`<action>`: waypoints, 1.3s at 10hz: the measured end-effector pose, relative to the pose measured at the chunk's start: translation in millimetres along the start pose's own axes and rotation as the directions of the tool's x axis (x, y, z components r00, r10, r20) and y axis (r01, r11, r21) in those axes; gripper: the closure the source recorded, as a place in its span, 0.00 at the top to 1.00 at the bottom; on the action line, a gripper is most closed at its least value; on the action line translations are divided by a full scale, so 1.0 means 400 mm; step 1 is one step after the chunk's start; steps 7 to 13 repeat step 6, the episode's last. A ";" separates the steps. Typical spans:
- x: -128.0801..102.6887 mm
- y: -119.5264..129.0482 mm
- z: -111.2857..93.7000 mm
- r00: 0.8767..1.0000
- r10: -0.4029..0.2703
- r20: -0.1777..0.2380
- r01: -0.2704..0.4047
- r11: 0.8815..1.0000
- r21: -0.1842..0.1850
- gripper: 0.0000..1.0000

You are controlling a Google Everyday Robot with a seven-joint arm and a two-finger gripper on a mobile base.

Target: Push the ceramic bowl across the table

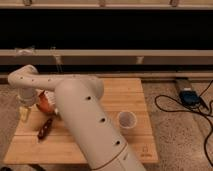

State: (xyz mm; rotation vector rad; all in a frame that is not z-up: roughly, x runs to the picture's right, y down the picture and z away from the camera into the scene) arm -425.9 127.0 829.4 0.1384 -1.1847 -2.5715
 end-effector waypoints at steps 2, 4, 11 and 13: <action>-0.014 0.025 -0.074 1.000 -0.014 -0.024 0.013 0.999 -0.032 0.80; -0.031 0.048 -0.134 0.999 -0.016 -0.048 0.014 0.999 -0.053 0.80; -0.026 0.041 -0.129 0.999 -0.022 -0.048 0.019 0.999 -0.050 0.80; -0.026 0.041 -0.129 0.999 -0.022 -0.048 0.019 0.999 -0.050 0.80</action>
